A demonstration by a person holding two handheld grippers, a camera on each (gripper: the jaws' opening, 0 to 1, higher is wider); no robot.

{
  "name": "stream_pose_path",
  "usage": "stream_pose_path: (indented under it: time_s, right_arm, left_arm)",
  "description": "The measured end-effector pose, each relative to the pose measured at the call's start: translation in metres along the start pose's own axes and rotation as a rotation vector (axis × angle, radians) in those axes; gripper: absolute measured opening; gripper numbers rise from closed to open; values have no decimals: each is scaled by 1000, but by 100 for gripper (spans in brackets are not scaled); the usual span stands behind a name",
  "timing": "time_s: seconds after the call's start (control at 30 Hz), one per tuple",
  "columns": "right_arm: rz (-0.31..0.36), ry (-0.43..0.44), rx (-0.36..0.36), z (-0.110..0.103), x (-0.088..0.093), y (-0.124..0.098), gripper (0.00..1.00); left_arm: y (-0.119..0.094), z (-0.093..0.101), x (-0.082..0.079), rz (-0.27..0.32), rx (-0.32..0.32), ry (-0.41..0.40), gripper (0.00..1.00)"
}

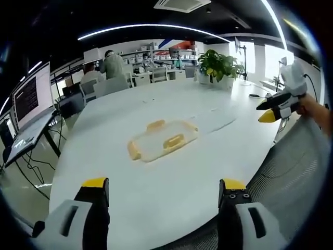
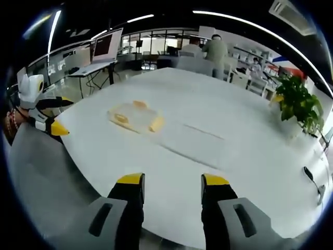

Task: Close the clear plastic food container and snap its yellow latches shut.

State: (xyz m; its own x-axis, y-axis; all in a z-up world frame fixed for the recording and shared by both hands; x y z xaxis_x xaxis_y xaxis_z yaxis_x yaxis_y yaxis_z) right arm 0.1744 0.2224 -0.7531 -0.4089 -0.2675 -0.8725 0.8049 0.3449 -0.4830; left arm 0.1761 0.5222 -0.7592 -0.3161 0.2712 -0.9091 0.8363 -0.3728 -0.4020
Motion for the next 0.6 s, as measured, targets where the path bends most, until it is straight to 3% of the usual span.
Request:
stream_pose_path:
  time_s: [0.37,0.53,0.6]
  right_arm:
    - [-37,-31,-58,-8,0,4,41]
    - [-20,29,-194,-22,-11,11,45]
    - [-8,3,-235,-22,-20,16,45]
  left_arm:
    - [8,-1,5,-60,77,18,94]
    - [18,-8,-2,-51,135,-13,96]
    - [23,-8,-2,-79,192,40,99]
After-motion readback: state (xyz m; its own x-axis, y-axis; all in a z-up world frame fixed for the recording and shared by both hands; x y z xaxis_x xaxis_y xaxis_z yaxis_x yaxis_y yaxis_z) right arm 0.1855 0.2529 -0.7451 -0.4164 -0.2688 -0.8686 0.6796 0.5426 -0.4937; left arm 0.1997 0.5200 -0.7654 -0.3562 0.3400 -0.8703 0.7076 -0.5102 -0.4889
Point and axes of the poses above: the point that each gripper's makers call its tool centre point, and the gripper's own axes: y roughly forward along the fingers, z roughly to its right, x roughly out of its underside, the point moved 1 cm from there along -y, roughly backward along the fingers, and after that the axes turned 9 degrees about z, right-handed, at the moved point
